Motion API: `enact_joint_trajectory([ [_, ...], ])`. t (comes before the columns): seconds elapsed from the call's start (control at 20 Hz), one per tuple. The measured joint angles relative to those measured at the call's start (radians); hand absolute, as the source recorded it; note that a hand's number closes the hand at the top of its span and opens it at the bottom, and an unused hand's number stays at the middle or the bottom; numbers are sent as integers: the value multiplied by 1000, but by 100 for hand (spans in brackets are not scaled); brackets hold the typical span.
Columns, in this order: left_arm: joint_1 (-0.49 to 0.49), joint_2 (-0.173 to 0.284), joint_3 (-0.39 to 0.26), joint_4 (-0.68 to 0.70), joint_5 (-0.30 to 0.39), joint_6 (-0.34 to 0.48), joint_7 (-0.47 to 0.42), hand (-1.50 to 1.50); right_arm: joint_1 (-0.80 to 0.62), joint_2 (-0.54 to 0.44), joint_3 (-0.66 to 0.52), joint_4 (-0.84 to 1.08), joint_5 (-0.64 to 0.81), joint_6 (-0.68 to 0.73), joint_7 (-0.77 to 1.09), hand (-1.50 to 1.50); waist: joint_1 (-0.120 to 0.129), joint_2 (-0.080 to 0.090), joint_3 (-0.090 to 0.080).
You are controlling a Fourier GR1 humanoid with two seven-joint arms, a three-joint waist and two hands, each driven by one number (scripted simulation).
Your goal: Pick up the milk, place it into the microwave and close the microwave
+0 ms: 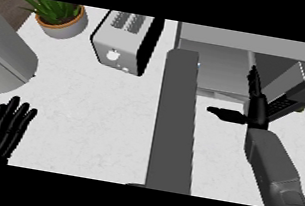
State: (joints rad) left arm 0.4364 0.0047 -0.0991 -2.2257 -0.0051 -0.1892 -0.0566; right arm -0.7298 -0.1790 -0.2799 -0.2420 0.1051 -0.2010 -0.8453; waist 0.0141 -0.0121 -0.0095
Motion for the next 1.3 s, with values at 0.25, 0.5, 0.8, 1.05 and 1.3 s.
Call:
enact_joint_trajectory([
  [0.25,27,4,-24,-3,-15,-3,-10,-150,98,26,2,-43,-26,59,-11,-150,-7,3,5],
  [0.5,-11,20,-41,30,1,-36,2,-150,221,59,-3,-92,-62,116,-56,-150,-18,8,8],
  [0.8,-32,65,-88,28,47,-118,45,150,355,77,21,-167,-87,237,-94,-150,-22,8,9],
  [1.05,-90,69,-131,77,-15,-132,38,150,496,94,60,-295,-102,306,-118,-150,-25,8,9],
  [1.3,-173,44,-164,173,-43,-128,48,150,667,98,102,-462,-119,359,-132,-150,-27,7,6],
])
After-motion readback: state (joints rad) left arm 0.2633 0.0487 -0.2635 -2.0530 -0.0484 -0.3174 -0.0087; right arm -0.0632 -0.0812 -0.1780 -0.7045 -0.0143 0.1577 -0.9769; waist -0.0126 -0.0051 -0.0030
